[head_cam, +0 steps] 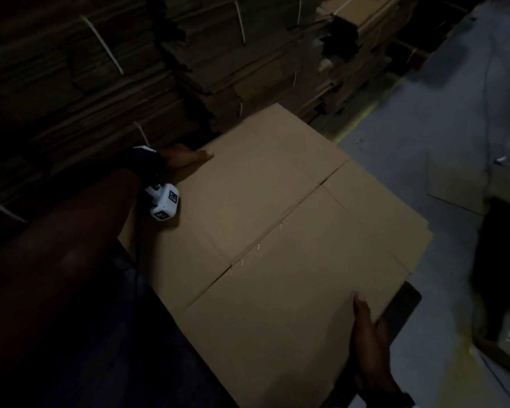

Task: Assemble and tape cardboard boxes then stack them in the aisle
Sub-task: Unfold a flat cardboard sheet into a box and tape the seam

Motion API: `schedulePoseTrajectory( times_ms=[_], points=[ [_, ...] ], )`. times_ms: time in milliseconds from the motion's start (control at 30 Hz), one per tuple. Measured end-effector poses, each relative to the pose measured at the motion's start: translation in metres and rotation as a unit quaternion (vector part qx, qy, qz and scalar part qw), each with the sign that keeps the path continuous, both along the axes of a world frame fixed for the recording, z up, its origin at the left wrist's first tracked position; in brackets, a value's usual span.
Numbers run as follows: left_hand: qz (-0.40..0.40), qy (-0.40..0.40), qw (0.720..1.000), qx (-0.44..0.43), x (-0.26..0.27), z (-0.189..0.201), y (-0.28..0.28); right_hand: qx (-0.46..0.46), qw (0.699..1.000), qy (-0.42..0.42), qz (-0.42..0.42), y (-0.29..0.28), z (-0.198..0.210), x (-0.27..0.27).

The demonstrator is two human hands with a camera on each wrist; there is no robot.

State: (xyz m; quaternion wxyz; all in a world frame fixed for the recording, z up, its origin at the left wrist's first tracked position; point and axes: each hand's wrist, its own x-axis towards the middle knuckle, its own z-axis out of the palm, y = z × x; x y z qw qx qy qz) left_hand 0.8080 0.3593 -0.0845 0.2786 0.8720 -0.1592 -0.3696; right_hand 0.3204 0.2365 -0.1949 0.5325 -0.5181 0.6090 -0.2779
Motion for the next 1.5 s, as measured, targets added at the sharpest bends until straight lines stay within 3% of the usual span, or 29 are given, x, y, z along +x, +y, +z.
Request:
schedulePoseTrajectory(
  times_ms=[167,300,433,600,867,967,1033,1133,1367,1500],
  points=[
    [0.029,-0.008,0.997,-0.075,-0.003,-0.003,-0.007,0.076,0.994,-0.075,-0.001,-0.006,0.004,0.004],
    [0.025,0.115,0.989,-0.089,-0.001,-0.010,0.002,0.176,0.982,-0.074,0.003,-0.008,-0.005,0.003],
    [0.049,0.176,0.978,-0.099,-0.005,-0.009,0.002,0.181,0.980,-0.079,0.009,-0.016,-0.019,-0.008],
    [0.064,0.203,0.976,-0.046,-0.014,0.002,0.005,0.219,0.964,-0.141,0.044,-0.007,0.007,0.002],
    [0.146,0.181,0.968,-0.095,-0.050,-0.005,0.039,0.278,0.937,-0.200,0.069,-0.022,0.035,-0.014],
    [0.162,0.145,0.969,-0.119,-0.082,0.002,0.049,0.295,0.931,-0.191,0.094,-0.041,0.044,-0.021],
    [0.210,0.166,0.956,-0.124,-0.097,-0.003,0.062,0.311,0.925,-0.182,0.121,-0.058,0.051,-0.024],
    [0.218,0.237,0.936,-0.142,-0.127,0.000,0.080,0.311,0.921,-0.169,0.164,-0.081,0.060,-0.029],
    [0.300,0.262,0.903,-0.159,-0.199,-0.012,0.108,0.280,0.934,-0.088,0.205,-0.146,0.047,-0.042],
    [0.356,0.273,0.878,-0.168,-0.234,-0.019,0.114,0.300,0.910,-0.058,0.279,-0.158,0.059,-0.037]
  ],
)
